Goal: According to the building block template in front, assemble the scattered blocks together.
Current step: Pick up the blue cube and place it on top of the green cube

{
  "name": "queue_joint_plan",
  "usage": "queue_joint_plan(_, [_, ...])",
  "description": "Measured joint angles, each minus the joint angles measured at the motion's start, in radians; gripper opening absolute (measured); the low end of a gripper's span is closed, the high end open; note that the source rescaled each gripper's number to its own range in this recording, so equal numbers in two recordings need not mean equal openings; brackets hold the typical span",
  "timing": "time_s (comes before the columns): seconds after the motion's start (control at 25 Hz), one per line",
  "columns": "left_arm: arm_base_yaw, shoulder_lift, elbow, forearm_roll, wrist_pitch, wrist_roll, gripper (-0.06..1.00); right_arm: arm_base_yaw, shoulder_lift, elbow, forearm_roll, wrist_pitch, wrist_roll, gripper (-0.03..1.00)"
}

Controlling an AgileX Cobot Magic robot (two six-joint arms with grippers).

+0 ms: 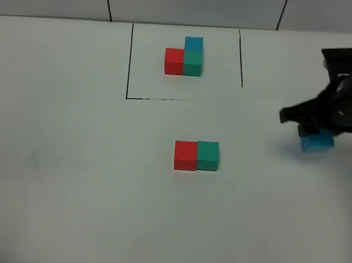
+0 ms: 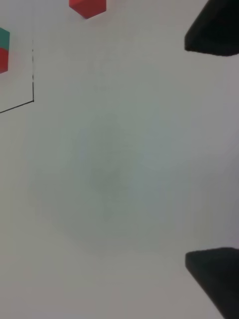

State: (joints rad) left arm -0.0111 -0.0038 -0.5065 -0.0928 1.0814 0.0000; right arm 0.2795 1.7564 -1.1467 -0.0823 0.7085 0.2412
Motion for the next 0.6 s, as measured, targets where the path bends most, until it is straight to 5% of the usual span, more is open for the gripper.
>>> queue_joint_plan(0.16, [0.000,0.000,0.000,0.000,0.000,0.000,0.75,0.127,0.081,-0.153,-0.094,0.046,0.169,0.01])
queue_joint_plan(0.6, [0.000,0.000,0.000,0.000,0.000,0.000,0.75,0.244,0.375,-0.506,-0.063,0.203,0.230,0.01])
